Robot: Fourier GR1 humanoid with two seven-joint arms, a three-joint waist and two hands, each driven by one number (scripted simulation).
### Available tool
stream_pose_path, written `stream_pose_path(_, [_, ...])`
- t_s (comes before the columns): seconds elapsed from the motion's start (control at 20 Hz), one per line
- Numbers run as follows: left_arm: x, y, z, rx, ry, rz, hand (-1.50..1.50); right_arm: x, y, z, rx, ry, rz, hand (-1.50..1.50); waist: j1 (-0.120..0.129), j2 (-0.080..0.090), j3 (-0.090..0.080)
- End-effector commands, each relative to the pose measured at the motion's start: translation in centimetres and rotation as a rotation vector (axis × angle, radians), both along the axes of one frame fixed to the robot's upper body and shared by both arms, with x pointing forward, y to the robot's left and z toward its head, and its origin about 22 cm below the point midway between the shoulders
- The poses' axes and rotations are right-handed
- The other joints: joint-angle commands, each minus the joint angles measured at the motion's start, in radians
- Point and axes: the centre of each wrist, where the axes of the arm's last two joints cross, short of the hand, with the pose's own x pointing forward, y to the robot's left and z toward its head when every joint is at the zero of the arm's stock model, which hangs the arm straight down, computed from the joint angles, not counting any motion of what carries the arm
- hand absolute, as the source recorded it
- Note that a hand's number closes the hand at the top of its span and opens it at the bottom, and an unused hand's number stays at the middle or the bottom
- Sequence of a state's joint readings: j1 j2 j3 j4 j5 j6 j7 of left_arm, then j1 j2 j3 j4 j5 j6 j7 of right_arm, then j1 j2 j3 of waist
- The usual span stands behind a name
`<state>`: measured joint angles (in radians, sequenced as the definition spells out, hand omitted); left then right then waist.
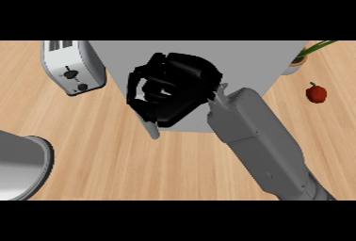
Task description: Pick up the bottled water, place it into the cabinet and close the cabinet
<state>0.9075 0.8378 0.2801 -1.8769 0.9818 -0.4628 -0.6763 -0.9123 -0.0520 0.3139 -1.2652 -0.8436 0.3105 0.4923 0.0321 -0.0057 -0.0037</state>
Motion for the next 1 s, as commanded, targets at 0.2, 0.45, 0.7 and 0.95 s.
stream_pose_path(0.2, [0.2, 0.3, -0.4, -0.012, -0.018, -0.016, -1.5, 3.7, -1.2, 2.5, 0.04, -0.125, -0.167, 1.5, 0.005, 0.014, 0.003])
stream_pose_path(0.45, [0.1, -0.7, -0.9, -0.006, -0.014, -0.009, -1.5, 3.6, -2.5, 3.4, 0.085, -0.199, -0.259, -1.5, -0.005, 0.01, 0.003])
stream_pose_path(0.7, [0.8, -0.1, 0.0, 0.012, -0.02, -0.015, -1.5, 3.8, -1.6, 6.3, 0.085, -0.242, -0.321, -1.5, 0.004, 0.012, 0.002])
stream_pose_path(0.95, [1.0, -0.6, -0.1, 0.003, -0.015, -0.054, -1.5, 3.8, -0.7, 5.0, 0.081, -0.245, -0.329, -1.5, 0.009, 0.014, 0.002])
